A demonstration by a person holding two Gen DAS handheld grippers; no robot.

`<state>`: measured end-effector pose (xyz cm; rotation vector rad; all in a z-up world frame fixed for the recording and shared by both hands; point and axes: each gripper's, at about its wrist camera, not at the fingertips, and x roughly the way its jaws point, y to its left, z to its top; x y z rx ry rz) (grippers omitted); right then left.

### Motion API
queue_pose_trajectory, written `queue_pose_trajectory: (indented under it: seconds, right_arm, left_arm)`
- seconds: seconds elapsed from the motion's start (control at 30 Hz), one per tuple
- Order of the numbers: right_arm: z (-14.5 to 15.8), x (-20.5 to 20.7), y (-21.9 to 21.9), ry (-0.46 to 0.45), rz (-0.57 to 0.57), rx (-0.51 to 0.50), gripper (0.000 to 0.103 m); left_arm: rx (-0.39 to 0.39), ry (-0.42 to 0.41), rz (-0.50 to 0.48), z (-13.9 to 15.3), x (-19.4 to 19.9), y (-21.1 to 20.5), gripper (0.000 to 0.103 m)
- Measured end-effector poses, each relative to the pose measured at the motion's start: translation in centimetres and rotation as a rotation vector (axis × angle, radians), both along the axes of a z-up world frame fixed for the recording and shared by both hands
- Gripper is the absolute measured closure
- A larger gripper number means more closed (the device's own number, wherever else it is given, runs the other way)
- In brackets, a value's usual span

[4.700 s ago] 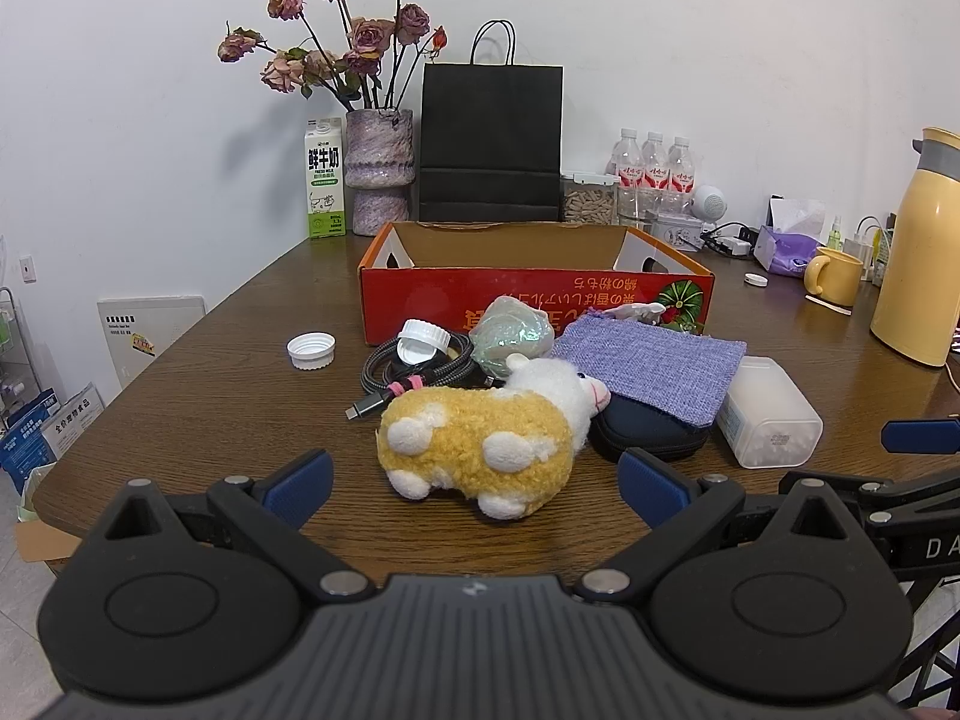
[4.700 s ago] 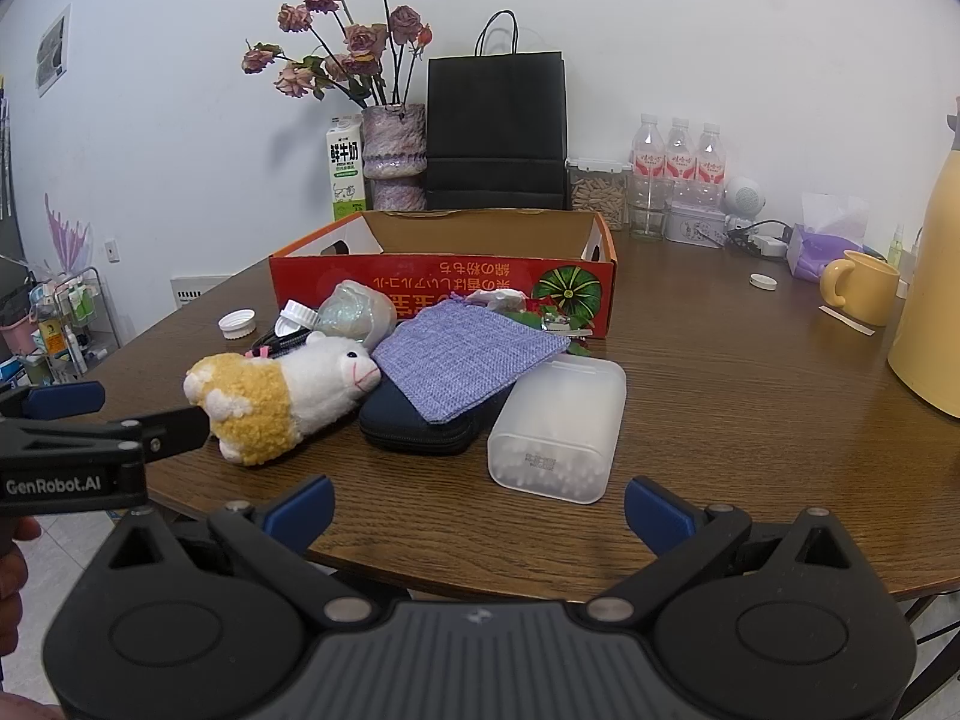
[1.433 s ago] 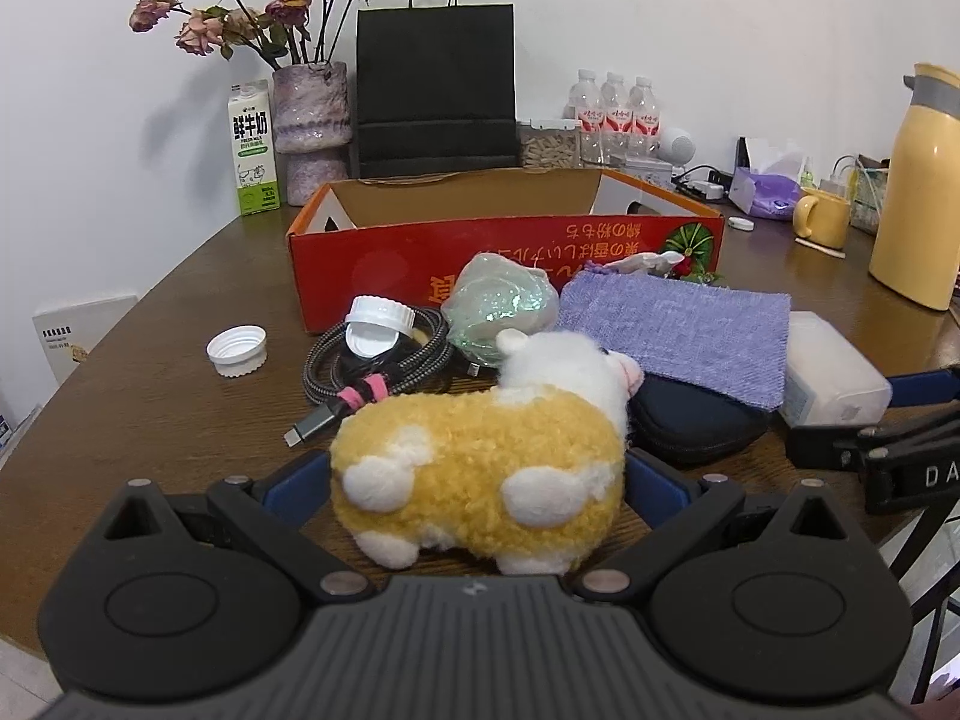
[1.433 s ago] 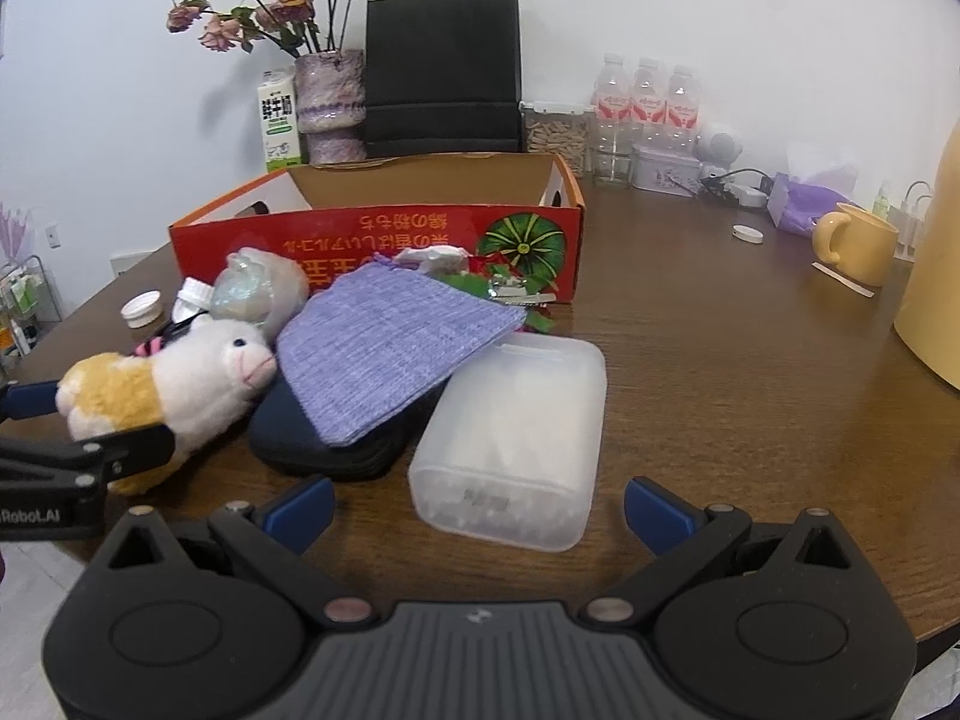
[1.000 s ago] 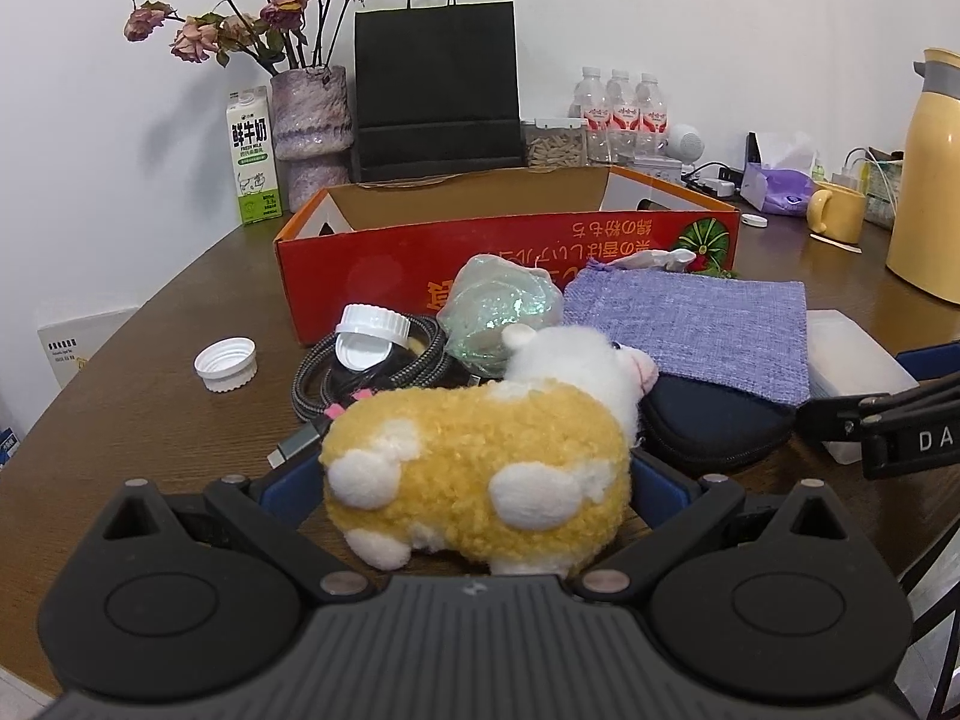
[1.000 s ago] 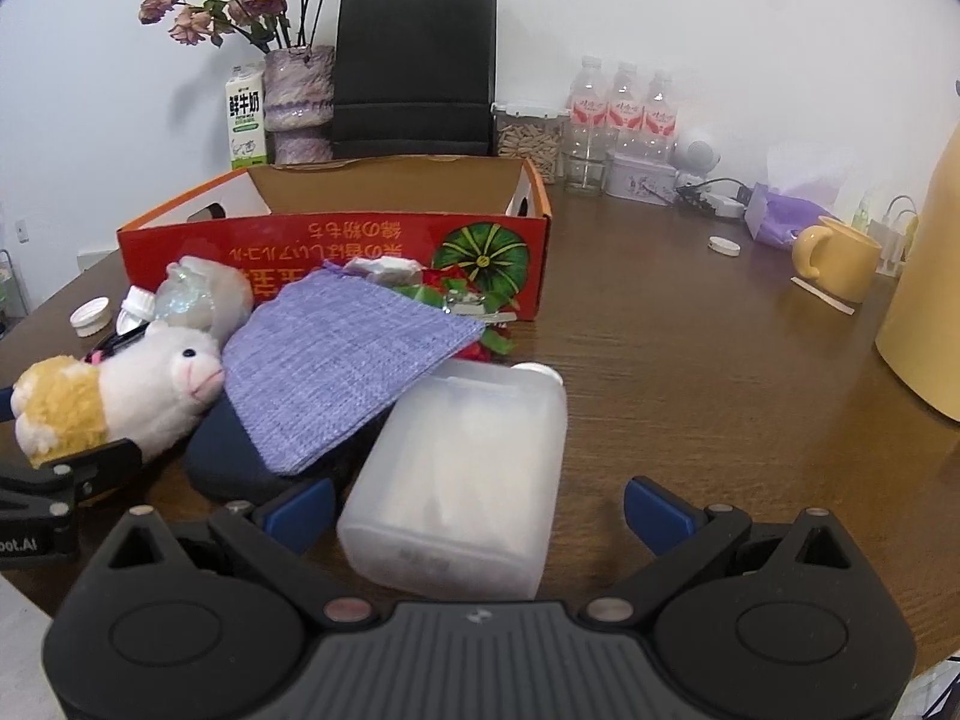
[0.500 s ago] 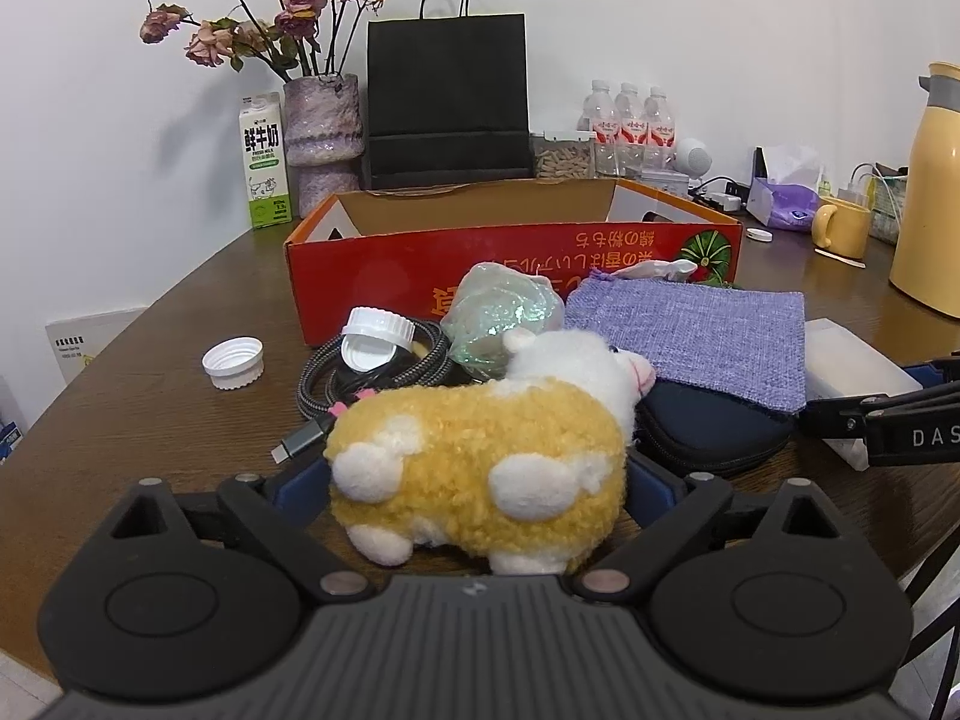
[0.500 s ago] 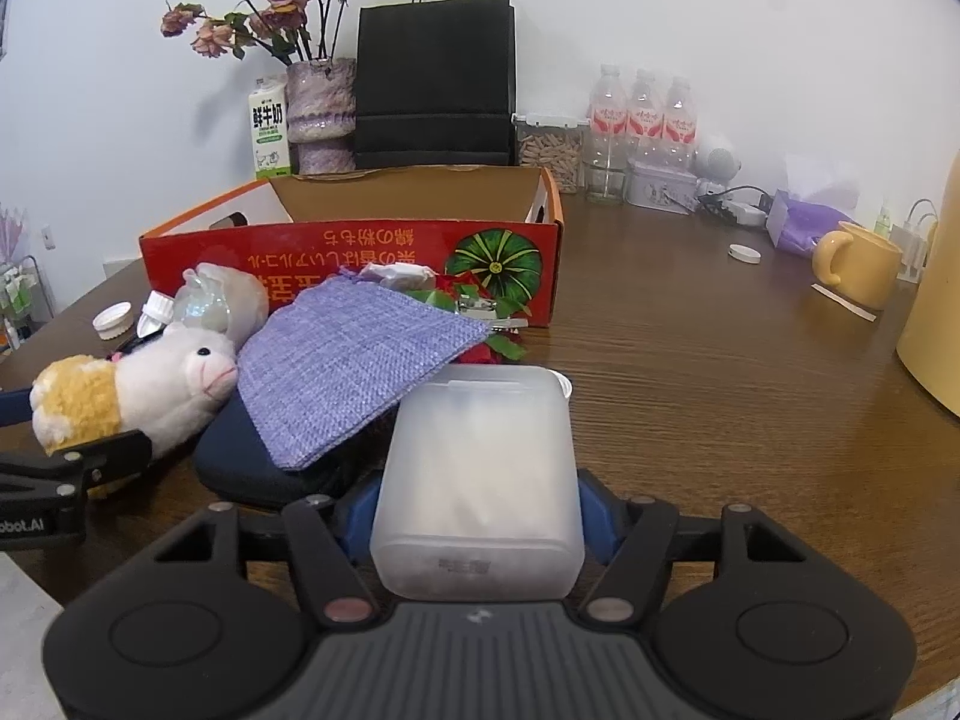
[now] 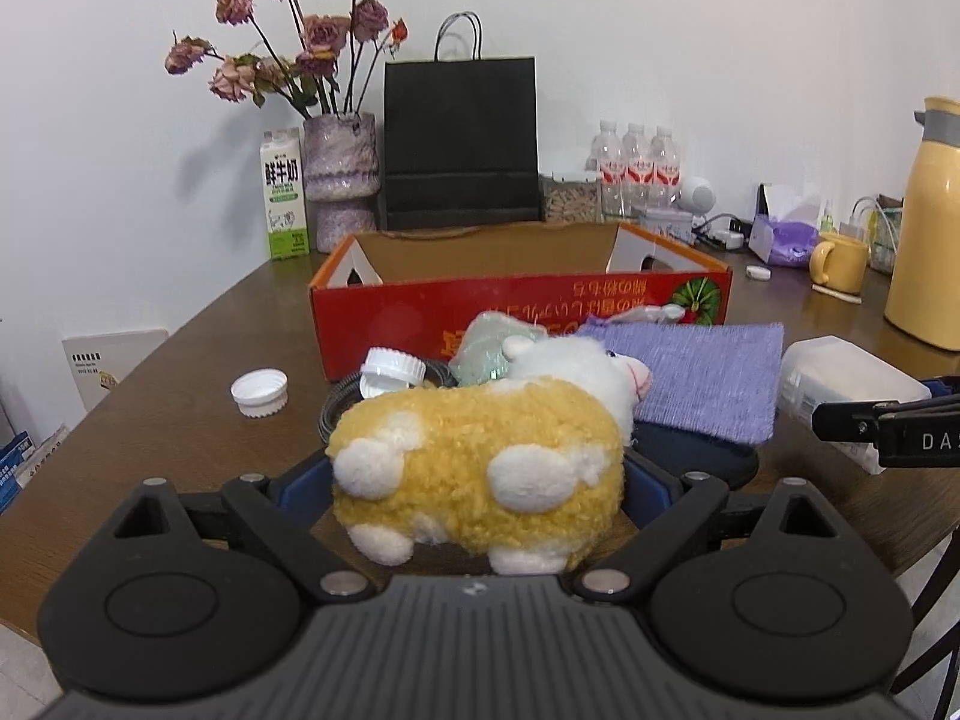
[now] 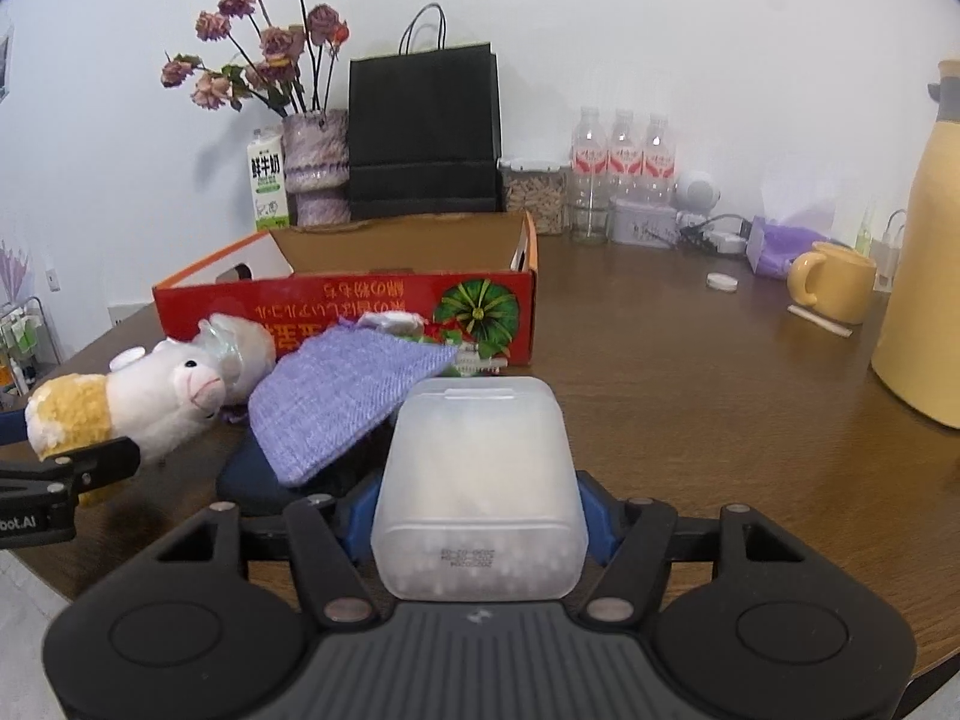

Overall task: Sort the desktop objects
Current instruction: 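Grasp the plush sheep with the left tool while the right tool grasps the clear plastic box, then carry the sheep and plastic box into the cardboard box and release both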

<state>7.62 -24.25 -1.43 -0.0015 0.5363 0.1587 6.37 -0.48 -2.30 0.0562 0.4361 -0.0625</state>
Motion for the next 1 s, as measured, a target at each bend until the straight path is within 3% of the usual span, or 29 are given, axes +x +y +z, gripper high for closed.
queue_pose_trajectory:
  seconds: [0.33,0.63,0.83,1.0]
  right_arm:
    - [3.5,1.2,0.5,-0.109,0.03,-0.023,0.04]
    - [9.1,9.0,2.7,-0.197,0.074,-0.041,0.04]
    - [11.1,17.8,5.1,-0.152,0.077,-0.042,0.04]
    - [10.4,25.4,7.0,-0.047,0.073,-0.073,0.04]
  left_arm:
    - [-0.029,-0.099,-0.015,4.2,0.5,0.2,0.008]
    - [-0.032,-0.158,-0.005,9.7,7.9,0.5,0.008]
    - [-0.034,-0.072,0.025,11.5,16.7,0.3,0.008]
    - [-0.017,0.034,0.1,10.9,24.5,0.2,0.008]
